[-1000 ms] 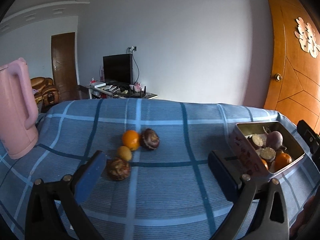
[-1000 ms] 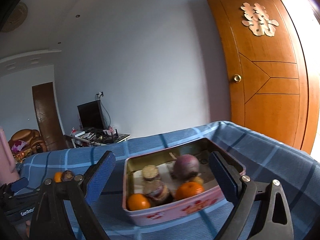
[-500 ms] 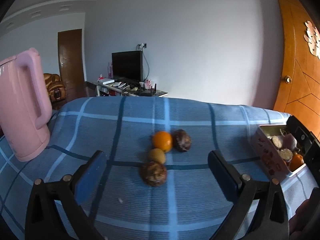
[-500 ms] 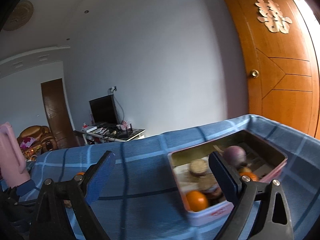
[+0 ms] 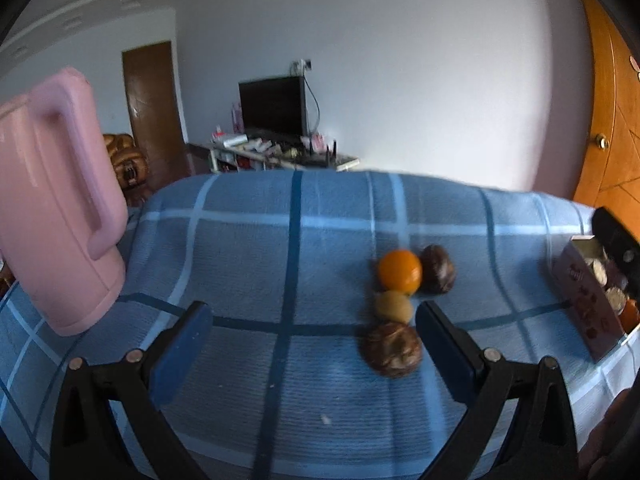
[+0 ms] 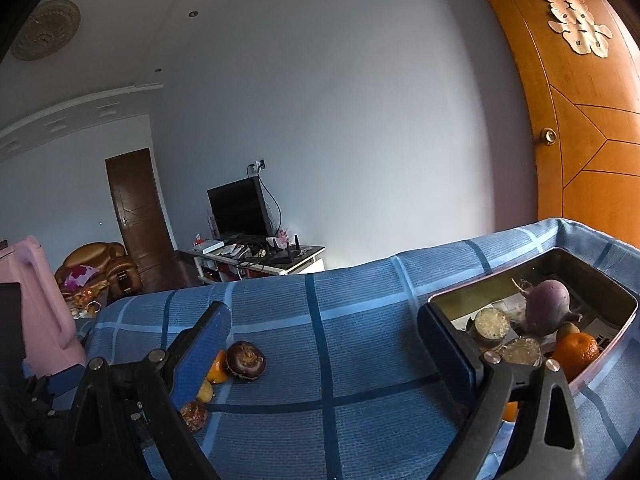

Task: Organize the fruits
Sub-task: 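Grasp the brown round fruit with the left gripper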

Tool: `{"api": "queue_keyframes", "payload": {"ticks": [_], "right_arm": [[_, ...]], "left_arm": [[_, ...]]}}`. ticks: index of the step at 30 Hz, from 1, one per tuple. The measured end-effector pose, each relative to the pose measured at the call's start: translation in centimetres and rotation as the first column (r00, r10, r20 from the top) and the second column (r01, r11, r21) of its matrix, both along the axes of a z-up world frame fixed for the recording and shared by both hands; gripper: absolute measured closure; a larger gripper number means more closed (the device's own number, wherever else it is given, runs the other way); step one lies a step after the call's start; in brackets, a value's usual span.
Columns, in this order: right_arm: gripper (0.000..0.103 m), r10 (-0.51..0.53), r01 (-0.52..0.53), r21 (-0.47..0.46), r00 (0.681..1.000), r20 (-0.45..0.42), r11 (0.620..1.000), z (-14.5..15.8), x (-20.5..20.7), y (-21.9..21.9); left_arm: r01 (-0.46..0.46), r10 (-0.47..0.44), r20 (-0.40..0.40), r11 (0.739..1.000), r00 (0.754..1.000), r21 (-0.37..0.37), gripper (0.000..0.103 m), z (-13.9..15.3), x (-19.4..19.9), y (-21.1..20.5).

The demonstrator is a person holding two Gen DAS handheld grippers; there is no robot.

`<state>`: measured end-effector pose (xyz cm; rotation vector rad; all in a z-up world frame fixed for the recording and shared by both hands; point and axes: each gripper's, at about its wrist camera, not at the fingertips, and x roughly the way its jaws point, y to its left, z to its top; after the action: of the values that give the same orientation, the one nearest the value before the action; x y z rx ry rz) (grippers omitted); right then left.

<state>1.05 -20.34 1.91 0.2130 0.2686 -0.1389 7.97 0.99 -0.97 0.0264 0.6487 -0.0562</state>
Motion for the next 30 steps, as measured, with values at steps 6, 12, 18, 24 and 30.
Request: {"api": "queue_keyframes", "payload": {"ticks": [6,12,18,24,30], "right_arm": [[0.008,0.014,-0.012,0.038,0.999,-0.052,0.999,-0.4,0.4,-1.2],[0.008,0.047,-0.043,0.044,0.996,-0.076,0.998,-0.6,0.9,-1.2],[0.008,0.045,-0.036,0.085,0.993,-0.105,0.996,-1.0,1.4,-1.9],[0.008,0.057,-0.047,0.092,0.992,-0.115,0.995,-1.0,1.5,-1.7],[0.008,0.084,-0.072,0.101,0.989,-0.123,0.992,-1.1,1.7,-1.5]], "left_arm": [[0.094,-0.091,-0.095,0.995,0.991,0.024,0.018,-1.4,1.3,0.6],[0.233,-0.237,-0.155,0.971,0.959,-0.047,0.025,-1.9,2.3,-2.6],[0.259,-0.260,-0.207,0.965,0.943,-0.036,0.031,-2.7,3.0,-3.9],[0.239,-0.259,-0.246,0.965,0.934,-0.108,0.059,-3.2,4.3,-3.1],[0.216,-0.252,-0.216,0.960,0.943,-0.177,0.059,-3.0,3.8,-0.8]]}}
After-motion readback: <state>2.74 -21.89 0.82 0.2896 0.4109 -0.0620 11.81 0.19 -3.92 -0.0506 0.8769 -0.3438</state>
